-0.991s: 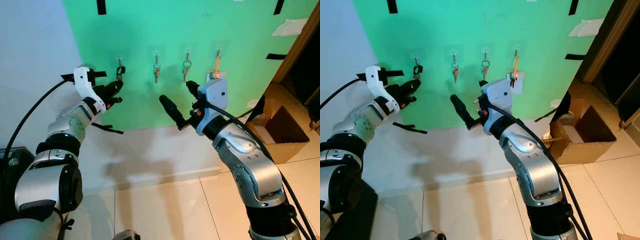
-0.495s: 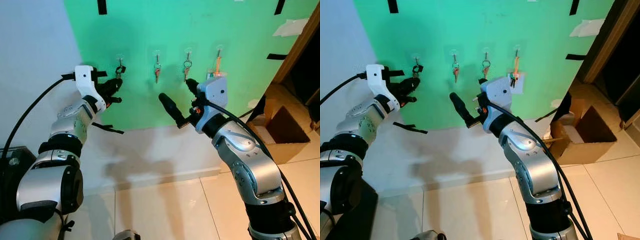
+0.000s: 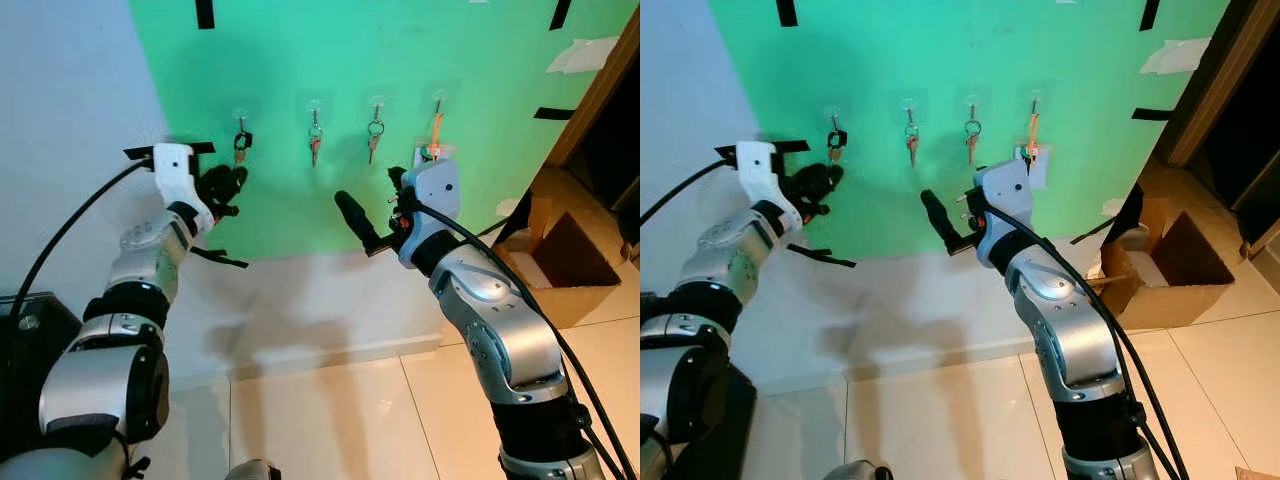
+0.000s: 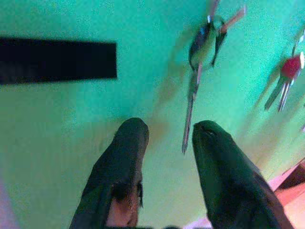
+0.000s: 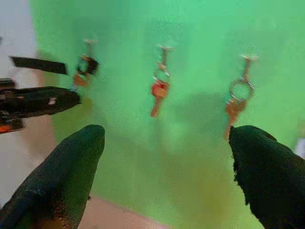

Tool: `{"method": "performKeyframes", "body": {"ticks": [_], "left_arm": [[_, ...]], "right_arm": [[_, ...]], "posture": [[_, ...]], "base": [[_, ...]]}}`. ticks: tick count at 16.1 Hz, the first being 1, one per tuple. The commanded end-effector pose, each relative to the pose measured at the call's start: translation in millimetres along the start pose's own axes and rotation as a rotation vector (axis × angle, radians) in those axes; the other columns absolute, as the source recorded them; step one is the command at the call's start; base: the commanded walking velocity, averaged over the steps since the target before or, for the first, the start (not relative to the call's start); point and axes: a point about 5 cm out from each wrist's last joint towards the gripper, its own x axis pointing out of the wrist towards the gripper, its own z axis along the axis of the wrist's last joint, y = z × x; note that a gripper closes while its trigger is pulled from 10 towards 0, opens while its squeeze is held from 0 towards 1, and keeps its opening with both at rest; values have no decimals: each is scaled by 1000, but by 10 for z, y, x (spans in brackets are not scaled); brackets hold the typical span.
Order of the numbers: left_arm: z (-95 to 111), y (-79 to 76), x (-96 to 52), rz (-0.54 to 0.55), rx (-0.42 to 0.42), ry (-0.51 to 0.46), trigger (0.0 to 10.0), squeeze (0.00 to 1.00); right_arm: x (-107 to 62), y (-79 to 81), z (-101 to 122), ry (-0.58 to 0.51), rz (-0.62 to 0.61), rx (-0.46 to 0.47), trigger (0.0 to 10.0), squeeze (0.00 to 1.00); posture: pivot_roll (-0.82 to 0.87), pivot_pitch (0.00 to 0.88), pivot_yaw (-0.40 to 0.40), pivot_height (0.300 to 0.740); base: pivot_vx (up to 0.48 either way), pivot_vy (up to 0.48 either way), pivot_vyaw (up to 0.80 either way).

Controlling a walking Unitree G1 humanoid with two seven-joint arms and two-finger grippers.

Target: Hang keys on a hook

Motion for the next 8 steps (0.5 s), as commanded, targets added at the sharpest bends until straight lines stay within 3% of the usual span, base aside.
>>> {"method": "performKeyframes", "body": {"ticks": [1,6,8], "left_arm": [[-50,-17,-14,-3,28,15,10000,1000],[-331,53,-209,25,156,88,10000,1000],[-398,-48,-309,-33,222,45,10000,1000]], "right_arm": [[-18,-81,-49,33,-51,-7,10000,0],[-236,-315,-346,134,-232,9,10000,0],[-425,-400,-507,159,-335,-8,10000,0]], "posture": [[-91,0,15,740],[-79,0,5,740],[-82,0,9,740]], "base": [[0,0,0],[0,0,0],[0,0,0]]}}
